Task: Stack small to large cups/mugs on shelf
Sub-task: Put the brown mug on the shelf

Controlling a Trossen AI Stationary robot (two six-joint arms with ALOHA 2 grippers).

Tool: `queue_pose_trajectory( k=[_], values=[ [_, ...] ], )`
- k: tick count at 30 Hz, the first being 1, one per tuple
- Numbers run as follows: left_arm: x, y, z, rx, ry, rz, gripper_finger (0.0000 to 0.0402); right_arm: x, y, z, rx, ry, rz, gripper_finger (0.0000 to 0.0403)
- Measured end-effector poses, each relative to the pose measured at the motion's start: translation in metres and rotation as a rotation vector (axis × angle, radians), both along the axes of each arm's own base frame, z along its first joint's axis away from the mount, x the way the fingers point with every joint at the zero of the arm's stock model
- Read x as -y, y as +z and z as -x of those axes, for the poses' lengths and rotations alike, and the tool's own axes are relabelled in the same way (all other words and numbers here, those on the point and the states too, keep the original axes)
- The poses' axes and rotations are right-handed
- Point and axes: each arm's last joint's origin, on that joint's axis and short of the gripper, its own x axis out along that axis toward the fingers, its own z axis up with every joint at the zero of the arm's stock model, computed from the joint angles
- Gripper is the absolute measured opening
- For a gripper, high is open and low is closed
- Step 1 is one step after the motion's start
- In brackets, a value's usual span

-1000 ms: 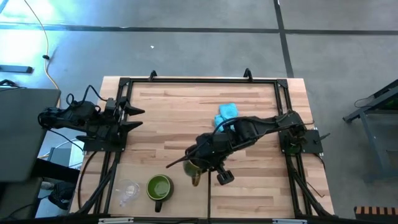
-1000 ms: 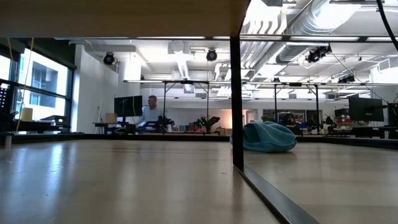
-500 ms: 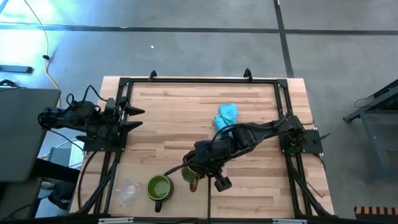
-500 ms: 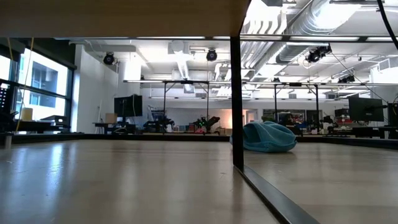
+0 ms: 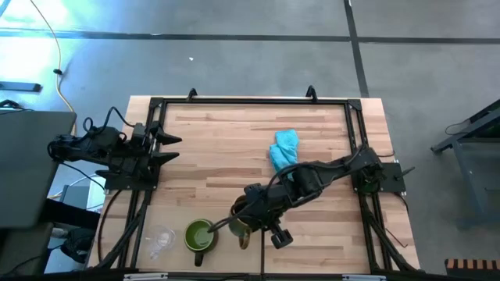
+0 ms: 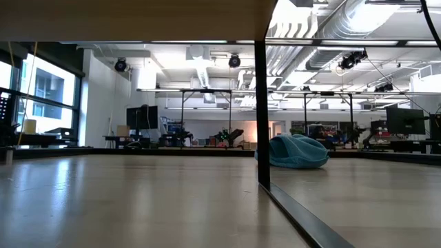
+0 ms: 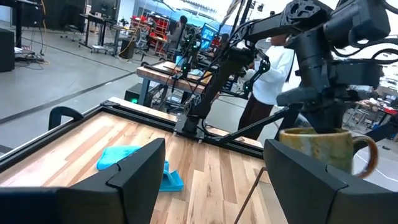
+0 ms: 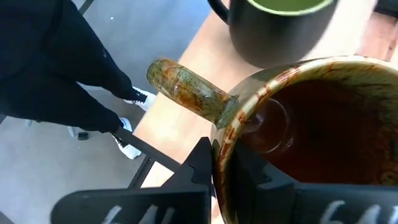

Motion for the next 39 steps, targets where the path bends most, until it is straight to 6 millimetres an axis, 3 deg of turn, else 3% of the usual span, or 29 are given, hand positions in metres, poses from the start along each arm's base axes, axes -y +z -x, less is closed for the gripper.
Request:
queue_pose_trajectory(
  k=[14, 27, 39],
  values=[
    [0.0, 0.0, 0.0, 0.0, 0.0, 0.0, 0.0262, -0.018, -0.008, -0.006, 0.022, 0.036, -0.039, 0.0005],
    [0.0, -0.001, 0.0, -0.009, 0.0, -0.003, 0.0262, -0.026, -0.023, -0.013, -0.05, 0.019, -0.069, 0.0004],
    [0.0, -0.001, 0.0, -0.009, -0.013, 0.0, 0.0262, -0.029, -0.024, -0.011, -0.058, 0.006, -0.054, 0.0004]
  ],
)
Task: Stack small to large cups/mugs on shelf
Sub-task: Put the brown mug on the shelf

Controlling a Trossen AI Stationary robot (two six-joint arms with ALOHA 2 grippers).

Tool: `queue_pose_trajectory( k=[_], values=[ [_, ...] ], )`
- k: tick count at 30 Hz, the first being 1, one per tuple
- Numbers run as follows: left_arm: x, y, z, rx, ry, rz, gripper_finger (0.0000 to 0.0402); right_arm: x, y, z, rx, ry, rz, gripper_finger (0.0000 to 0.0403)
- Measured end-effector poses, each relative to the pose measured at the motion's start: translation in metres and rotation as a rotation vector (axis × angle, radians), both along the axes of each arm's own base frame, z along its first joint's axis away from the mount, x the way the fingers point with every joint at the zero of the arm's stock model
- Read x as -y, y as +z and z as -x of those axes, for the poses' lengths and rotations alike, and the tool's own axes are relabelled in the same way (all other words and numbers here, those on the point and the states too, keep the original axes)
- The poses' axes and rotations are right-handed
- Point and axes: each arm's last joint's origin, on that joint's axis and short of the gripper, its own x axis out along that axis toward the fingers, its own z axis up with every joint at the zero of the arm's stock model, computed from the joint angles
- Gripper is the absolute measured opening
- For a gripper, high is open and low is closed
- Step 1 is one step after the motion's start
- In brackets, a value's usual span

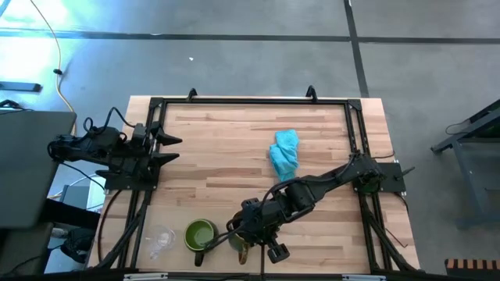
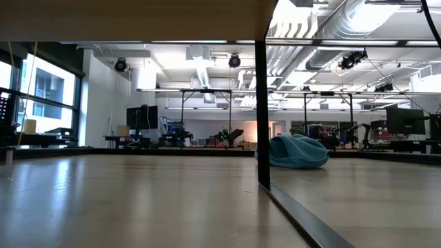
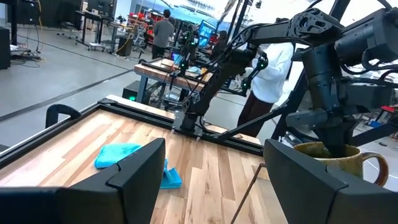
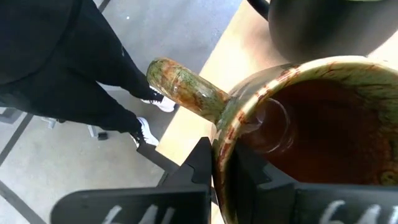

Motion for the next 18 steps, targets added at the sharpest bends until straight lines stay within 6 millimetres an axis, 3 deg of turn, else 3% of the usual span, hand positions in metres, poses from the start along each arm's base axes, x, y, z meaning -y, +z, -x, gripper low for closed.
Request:
queue_pose_trajectory(
  k=[18],
  values=[
    [0.0, 0.0001, 0.0001, 0.002, 0.0, 0.008, 0.0262, -0.0031, -0.0045, -0.0023, -0.008, -0.008, 0.003, 0.0004]
  ],
)
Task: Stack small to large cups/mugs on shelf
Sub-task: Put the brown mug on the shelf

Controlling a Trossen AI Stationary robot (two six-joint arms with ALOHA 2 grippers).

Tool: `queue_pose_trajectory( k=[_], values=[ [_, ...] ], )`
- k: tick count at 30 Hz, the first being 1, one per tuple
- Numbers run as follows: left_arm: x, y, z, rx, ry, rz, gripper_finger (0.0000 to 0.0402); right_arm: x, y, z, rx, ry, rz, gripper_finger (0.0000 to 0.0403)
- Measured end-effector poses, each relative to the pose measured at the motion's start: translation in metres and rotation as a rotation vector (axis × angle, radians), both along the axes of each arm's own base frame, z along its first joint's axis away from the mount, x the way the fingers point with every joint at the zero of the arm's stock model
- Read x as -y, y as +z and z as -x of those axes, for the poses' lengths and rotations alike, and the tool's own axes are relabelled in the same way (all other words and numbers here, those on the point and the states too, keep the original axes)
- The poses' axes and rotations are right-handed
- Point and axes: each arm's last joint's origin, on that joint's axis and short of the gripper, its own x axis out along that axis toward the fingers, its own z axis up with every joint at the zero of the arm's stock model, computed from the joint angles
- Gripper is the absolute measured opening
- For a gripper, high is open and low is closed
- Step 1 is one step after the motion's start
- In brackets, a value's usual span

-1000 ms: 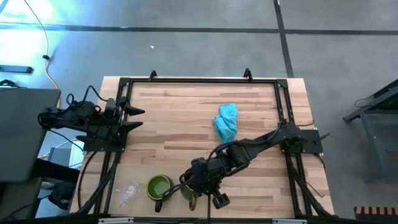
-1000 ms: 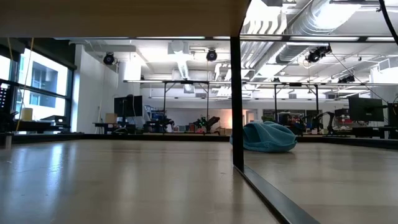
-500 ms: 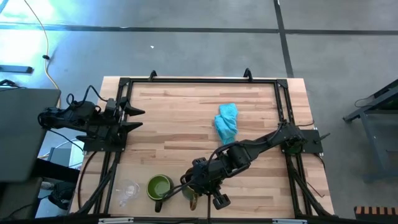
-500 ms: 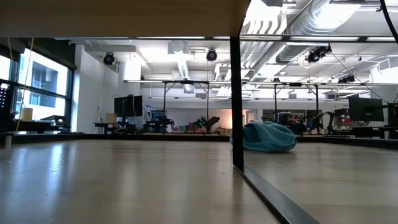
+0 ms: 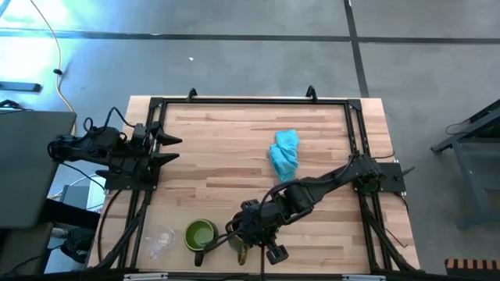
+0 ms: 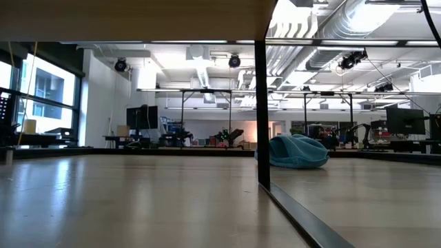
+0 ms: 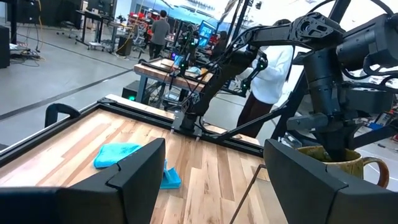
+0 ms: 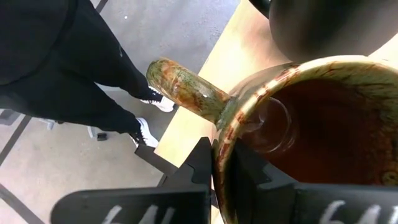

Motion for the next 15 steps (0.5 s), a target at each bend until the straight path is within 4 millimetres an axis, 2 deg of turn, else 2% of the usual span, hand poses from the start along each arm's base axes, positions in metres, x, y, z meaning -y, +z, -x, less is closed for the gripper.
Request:
queue_pose_trajectory(
  k=[15],
  values=[
    [0.0, 0.0, 0.0, -0.001, 0.0, 0.0, 0.0262, -0.0037, -0.002, 0.0001, -0.012, -0.025, -0.006, 0.0004]
  ],
)
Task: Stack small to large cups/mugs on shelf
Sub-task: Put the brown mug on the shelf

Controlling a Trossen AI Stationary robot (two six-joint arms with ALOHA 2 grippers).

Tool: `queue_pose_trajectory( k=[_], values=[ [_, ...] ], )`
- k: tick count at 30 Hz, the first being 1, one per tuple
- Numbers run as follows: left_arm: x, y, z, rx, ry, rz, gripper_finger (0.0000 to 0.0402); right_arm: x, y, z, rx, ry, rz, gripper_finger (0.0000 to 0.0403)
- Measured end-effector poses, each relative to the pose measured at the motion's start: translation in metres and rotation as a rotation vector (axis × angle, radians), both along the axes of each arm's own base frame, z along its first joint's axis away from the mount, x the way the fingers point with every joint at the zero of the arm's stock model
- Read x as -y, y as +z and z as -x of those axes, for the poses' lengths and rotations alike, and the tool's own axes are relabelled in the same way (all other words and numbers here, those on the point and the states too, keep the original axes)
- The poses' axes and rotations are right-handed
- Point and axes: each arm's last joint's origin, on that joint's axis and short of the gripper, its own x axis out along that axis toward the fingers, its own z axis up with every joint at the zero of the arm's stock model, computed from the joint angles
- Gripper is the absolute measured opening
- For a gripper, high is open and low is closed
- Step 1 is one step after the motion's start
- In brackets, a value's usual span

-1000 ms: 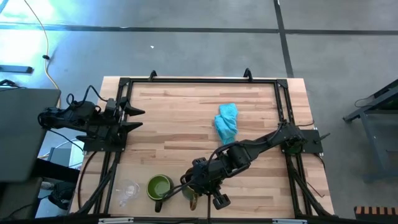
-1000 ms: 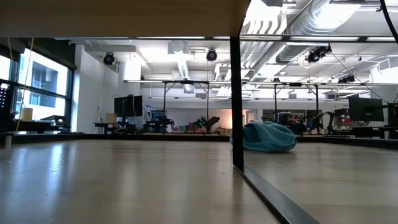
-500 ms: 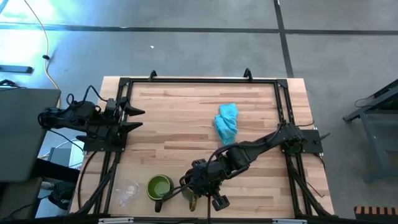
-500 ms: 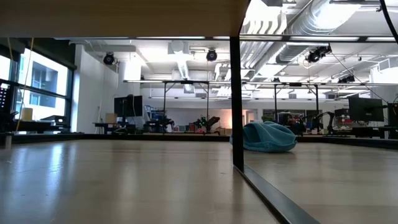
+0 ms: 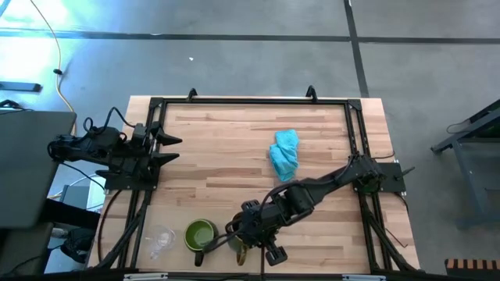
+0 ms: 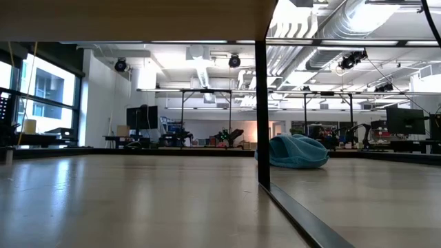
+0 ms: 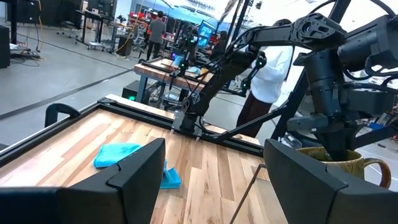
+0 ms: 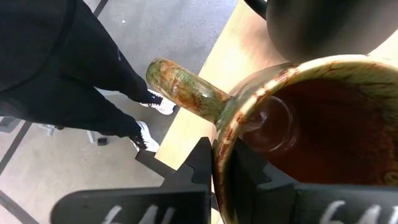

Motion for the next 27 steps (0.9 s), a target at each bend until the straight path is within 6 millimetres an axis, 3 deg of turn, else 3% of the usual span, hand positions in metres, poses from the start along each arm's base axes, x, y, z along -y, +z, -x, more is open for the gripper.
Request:
queue_pose_trajectory(
  k=[15, 22, 27],
  values=[
    [0.0001, 0.0, -0.0001, 0.0, -0.004, 0.0, 0.0262, -0.0034, -0.0014, -0.0001, 0.002, 0.006, -0.001, 0.0005],
    [0.0004, 0.0, -0.0001, 0.0, -0.015, 0.0, 0.0262, -0.004, -0.0024, -0.001, -0.003, 0.001, -0.011, 0.0035],
    [0.0004, 0.0, -0.0001, 0.0, -0.015, 0.0, 0.0262, -0.004, -0.0024, -0.001, -0.003, 0.001, -0.011, 0.0031]
  ],
)
